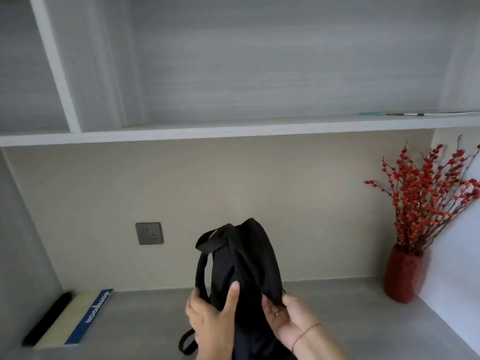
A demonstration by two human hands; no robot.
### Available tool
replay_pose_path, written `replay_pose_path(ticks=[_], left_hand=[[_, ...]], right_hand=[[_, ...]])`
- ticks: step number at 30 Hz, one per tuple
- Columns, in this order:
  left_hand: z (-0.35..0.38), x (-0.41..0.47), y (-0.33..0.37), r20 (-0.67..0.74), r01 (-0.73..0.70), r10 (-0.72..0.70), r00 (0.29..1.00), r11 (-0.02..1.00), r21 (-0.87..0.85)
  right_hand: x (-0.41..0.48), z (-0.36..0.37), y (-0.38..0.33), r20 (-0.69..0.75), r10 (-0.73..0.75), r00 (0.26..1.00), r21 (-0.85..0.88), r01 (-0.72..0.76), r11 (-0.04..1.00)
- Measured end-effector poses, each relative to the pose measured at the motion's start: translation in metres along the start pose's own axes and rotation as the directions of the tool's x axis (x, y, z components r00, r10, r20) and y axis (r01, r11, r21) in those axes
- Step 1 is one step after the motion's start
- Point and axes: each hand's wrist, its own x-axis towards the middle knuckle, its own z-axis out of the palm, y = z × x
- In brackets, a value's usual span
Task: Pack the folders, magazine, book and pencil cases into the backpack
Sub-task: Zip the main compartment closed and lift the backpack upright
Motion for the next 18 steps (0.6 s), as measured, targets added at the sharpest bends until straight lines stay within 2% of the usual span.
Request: replay_pose_path(ticks=[2, 5, 8, 12, 14, 16, 18], left_hand=[[0.014, -0.019, -0.015, 0.079, -0.028, 0.037, 0.996, 0.994, -0.108], [0.024, -0.023, -0.021, 0.038, -0.090, 0.095, 0.995, 0.988, -0.129], [0.027, -0.017, -0.018, 0.033, -0.126, 0.133, 0.991, 0.978, -0.163], [0.035, -0.011, -0.021, 0.067, -0.165, 0.171, 0.983, 0.982, -0.086], [0.042, -0.011, -0.023, 0.075, -0.164, 0.168, 0.983, 0.985, -0.056], [0.046, -0.012, -0.023, 0.072, -0.162, 0.165, 0.984, 0.986, -0.047], [0.048, -0.011, -0.023, 0.075, -0.145, 0.147, 0.986, 0.989, -0.032]], right_hand=[[0.001, -0.001, 0.005, 0.017, 0.024, 1.000, -0.069, -0.023, 0.997], [-0.002, -0.006, 0.011, 0.090, 0.109, 0.990, -0.239, -0.084, 0.967], [-0.002, -0.012, 0.001, 0.084, 0.152, 0.985, -0.372, -0.110, 0.922], [0.002, -0.019, -0.017, 0.026, 0.212, 0.977, -0.580, -0.158, 0.799], [0.005, -0.023, -0.030, 0.009, 0.236, 0.972, -0.739, -0.153, 0.656], [0.008, -0.027, -0.047, 0.002, 0.233, 0.972, -0.907, -0.096, 0.410], [0.012, -0.030, -0.064, 0.014, 0.216, 0.976, -0.986, -0.023, 0.166]])
